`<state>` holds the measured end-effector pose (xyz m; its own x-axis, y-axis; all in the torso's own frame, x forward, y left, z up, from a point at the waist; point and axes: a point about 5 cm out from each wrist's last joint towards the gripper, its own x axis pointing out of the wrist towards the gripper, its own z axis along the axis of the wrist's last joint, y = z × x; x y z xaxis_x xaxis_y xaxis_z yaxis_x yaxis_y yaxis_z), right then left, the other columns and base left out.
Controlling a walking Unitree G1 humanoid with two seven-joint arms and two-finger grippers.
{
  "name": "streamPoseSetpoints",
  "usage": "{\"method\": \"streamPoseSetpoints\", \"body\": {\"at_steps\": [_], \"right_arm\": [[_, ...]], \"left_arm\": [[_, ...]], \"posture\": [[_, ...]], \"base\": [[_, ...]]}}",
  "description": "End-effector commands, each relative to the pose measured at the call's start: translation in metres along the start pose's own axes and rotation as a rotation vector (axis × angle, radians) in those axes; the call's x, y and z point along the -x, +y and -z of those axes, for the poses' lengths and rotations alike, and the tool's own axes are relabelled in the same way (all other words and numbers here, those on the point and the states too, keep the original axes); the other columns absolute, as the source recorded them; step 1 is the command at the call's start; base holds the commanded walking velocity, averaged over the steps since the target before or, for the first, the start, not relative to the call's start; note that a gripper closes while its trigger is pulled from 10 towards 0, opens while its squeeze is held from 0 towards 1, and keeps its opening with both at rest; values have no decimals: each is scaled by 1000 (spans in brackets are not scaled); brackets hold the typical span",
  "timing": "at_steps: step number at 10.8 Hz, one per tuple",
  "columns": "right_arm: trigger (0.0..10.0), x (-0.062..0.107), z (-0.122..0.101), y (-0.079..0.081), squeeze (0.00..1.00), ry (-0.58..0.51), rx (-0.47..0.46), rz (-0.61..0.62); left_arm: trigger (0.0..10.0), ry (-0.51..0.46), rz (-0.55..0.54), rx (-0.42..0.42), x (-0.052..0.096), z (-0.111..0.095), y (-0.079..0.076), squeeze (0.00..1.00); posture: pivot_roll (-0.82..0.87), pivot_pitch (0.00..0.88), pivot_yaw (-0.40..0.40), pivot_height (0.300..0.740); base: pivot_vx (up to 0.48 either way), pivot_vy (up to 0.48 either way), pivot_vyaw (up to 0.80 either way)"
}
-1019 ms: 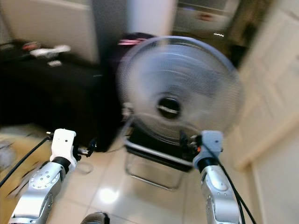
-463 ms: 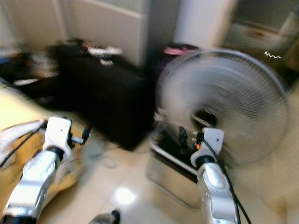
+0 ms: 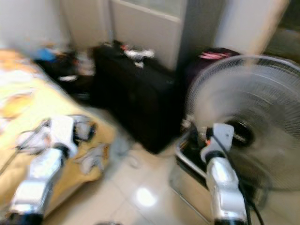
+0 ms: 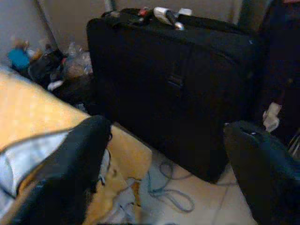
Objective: Clean up the room
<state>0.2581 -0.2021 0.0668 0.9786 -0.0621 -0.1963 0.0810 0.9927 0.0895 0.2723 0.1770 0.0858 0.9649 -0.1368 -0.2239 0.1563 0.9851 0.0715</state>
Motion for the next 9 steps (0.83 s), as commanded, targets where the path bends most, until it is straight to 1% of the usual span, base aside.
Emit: {"method": "streamPoseSetpoints", "body": {"at_steps": [1, 2, 3, 4, 5, 7, 9], "right_arm": [[0, 0, -8, 12, 0, -28, -15, -37], [0, 1, -6, 13, 0, -18, -18, -25], [0, -1, -4, 11, 0, -12, -24, 1], [0, -4, -6, 8, 0, -20, -34, 17], [0, -4, -6, 8, 0, -22, -42, 28], [0, -4, -9, 11, 0, -30, -34, 28], [0, -6, -9, 12, 0, -30, -29, 25]], "left_arm": [[0, 0, -25, 28, 1, -4, 7, 0], [0, 5, -22, 1, 1, -2, 9, 0], [0, 1, -28, 5, -1, -2, 12, 0], [0, -1, -35, -5, 0, -4, 14, 0], [0, -2, -50, 9, 0, -5, 17, 0], [0, 2, -53, 8, 1, -3, 18, 0], [0, -1, -62, 0, -1, -5, 19, 0]], "posture": [[-70, 0, -25, 740], [-73, 0, -25, 740], [-73, 0, -29, 740], [-65, 0, -24, 740], [-69, 0, -18, 740], [-64, 0, -30, 740], [-78, 0, -20, 740]], "base": [[0, 0, 0], [0, 0, 0], [0, 0, 0], [0, 0, 600], [0, 0, 625], [0, 0, 634], [0, 0, 656]]}}
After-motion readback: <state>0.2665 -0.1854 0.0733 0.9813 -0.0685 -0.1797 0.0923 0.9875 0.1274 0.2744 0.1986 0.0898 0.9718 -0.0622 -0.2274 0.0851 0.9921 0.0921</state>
